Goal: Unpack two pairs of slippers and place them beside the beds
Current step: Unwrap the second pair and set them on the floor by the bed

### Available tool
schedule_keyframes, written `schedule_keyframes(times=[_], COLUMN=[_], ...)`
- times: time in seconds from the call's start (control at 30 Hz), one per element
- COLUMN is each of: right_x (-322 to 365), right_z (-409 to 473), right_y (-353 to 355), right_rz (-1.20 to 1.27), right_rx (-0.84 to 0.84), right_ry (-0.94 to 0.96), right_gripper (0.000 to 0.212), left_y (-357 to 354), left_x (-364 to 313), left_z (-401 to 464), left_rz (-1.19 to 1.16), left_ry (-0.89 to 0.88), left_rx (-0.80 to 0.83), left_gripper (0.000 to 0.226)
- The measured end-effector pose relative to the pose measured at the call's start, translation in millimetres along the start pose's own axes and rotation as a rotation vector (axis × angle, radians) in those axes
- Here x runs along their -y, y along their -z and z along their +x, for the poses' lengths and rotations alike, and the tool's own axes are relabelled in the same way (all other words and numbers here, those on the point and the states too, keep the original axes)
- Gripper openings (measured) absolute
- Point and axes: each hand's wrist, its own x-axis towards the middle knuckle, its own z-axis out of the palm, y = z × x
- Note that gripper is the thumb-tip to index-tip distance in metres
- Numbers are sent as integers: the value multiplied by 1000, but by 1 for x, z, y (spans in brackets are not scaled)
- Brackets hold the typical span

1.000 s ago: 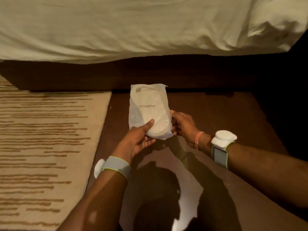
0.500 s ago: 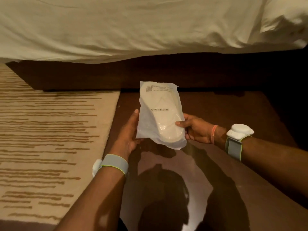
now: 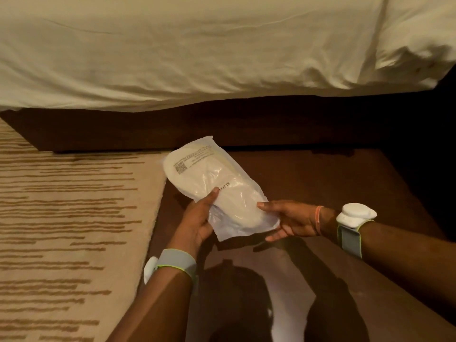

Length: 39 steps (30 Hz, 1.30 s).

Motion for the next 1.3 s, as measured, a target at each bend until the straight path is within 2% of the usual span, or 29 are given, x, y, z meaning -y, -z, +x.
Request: schedule_keyframes(times=[0.13,0.23,0.27,0.33,0.4,0.5,0.57,0.67,0.8,0.97,1.07,1.3], right_x=[1,15,18,20,16,4,-8,-17,-18,0,9,5], right_z=[-1,-5,-6,-7,-3,9,20,27,29,37,38,35], right_y=[7,11,12,12,6,-9,-17,-26,-36,-60,-62,-55], right_rz=[31,173,232,286,231,113,83,154,154,77,84,141], right_rx=[-110,-146,-128,-127,-216,-425,-485,-408,-311,-474,-451,-319], right_ry=[-15,102,137,160,166,154,132,86,82,268,370,232], right_gripper=[49,25,24,38,41,26,17,4,16,32,31,27], left_y=[1,3,5,7,9,8,4,6,11,0,2,21], left_x=[-2,-3,-3,-3,-1,3,4,1,1,5,2,-15], left_z=[1,5,5,7,7,5,4,8,10,4,5,6], left_rz=[-55,-104,-115,-121,-106,-120,-152,-211,-275,-275,-266,-350], left_ry=[-21,-35,-40,-45,-30,29,40,-2,-5,88,48,-62], left_rx=[-26,-87,-103,-134,-151,-120,-86,-113,-122,-54,-11,-15], left_gripper=[51,50,49,47,47,47,47,48,47,42,35,35])
